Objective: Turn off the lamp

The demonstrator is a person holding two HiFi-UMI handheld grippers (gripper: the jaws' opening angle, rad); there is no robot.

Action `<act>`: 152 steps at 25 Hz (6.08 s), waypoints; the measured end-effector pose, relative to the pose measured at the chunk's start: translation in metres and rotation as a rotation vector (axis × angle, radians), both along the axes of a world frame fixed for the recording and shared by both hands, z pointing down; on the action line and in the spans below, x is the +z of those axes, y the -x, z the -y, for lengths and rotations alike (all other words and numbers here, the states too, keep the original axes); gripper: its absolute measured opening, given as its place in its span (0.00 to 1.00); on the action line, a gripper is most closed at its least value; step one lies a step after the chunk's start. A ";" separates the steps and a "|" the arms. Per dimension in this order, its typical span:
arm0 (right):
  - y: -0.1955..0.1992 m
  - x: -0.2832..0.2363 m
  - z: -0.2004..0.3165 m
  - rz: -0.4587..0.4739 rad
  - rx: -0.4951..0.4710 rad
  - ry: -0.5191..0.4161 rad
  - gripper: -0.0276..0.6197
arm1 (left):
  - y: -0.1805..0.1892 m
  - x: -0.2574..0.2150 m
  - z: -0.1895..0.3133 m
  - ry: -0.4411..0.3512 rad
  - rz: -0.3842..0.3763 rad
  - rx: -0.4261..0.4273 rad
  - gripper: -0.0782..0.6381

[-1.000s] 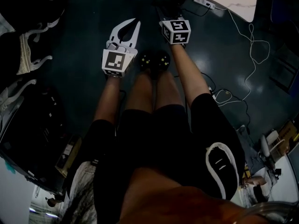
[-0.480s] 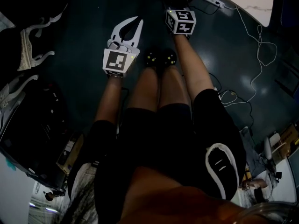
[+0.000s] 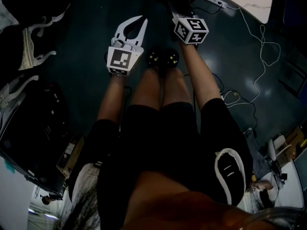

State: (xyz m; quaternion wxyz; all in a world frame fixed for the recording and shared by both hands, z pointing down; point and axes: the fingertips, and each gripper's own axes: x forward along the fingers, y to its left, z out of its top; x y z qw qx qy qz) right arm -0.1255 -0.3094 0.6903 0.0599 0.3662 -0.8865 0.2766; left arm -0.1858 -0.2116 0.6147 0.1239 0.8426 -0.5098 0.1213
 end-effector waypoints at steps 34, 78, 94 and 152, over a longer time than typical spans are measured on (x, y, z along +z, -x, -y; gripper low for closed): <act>-0.048 -0.285 -0.019 0.421 -0.239 0.162 0.06 | -0.091 -0.096 0.052 0.008 0.020 0.247 0.11; -0.094 -0.320 -0.015 0.297 -0.207 -0.123 0.15 | -0.142 -0.128 0.056 0.099 -0.201 0.389 0.21; -0.119 -0.205 -0.055 0.649 0.140 0.125 0.21 | -0.139 -0.140 0.058 0.126 -0.375 0.361 0.20; -0.111 -0.194 -0.058 1.116 0.063 0.201 0.23 | -0.147 -0.144 0.043 0.242 -0.602 0.481 0.20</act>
